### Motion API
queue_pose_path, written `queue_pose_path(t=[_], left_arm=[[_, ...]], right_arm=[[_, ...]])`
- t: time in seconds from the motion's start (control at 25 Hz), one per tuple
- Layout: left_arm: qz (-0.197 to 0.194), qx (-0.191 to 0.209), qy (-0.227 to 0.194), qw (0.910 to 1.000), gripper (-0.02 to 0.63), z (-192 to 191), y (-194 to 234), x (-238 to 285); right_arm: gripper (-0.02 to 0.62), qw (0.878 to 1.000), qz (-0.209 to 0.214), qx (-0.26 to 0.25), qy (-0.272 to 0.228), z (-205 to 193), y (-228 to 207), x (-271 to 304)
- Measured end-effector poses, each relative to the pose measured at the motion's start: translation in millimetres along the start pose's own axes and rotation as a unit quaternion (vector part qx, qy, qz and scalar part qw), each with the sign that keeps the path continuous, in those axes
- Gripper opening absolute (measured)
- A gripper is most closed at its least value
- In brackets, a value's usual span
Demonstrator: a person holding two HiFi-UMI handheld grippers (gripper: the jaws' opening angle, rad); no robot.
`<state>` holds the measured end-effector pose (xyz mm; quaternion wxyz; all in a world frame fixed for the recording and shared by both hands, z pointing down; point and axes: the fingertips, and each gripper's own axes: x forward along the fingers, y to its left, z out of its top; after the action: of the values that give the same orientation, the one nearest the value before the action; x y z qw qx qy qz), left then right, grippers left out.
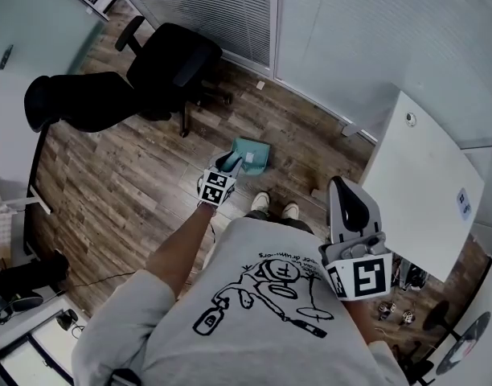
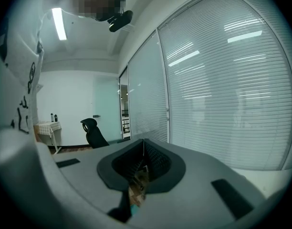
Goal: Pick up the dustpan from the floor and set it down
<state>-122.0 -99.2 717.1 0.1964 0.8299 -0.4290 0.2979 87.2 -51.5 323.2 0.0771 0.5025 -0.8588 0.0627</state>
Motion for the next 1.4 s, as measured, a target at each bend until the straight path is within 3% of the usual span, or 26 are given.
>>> queue_pose_path(t=[0.36,0.6,0.8,1.4], left_arm=[[0.002,-0.007,0.014,0.9999,0.12,-18,8,14],[0.015,-0.048,0.046,0.9977,0.12,-42,19,22],[0.019,-0.058,0.068,0.9958,0.12,-50,21,25],[0.022,-0.034,0.119,0.992,0.12,-75,13,17]], right_arm=[[0.005,1.0,-0.01,-0.005,0.007,-2,-3,-6],[0.005,1.0,-0.017,-0.007,0.007,-3,-6,-8],[0.005,1.0,-0.017,-0.006,0.006,-5,-10,-9],[0.004,1.0,-0.007,0.0,0.008,-9,-16,-4]])
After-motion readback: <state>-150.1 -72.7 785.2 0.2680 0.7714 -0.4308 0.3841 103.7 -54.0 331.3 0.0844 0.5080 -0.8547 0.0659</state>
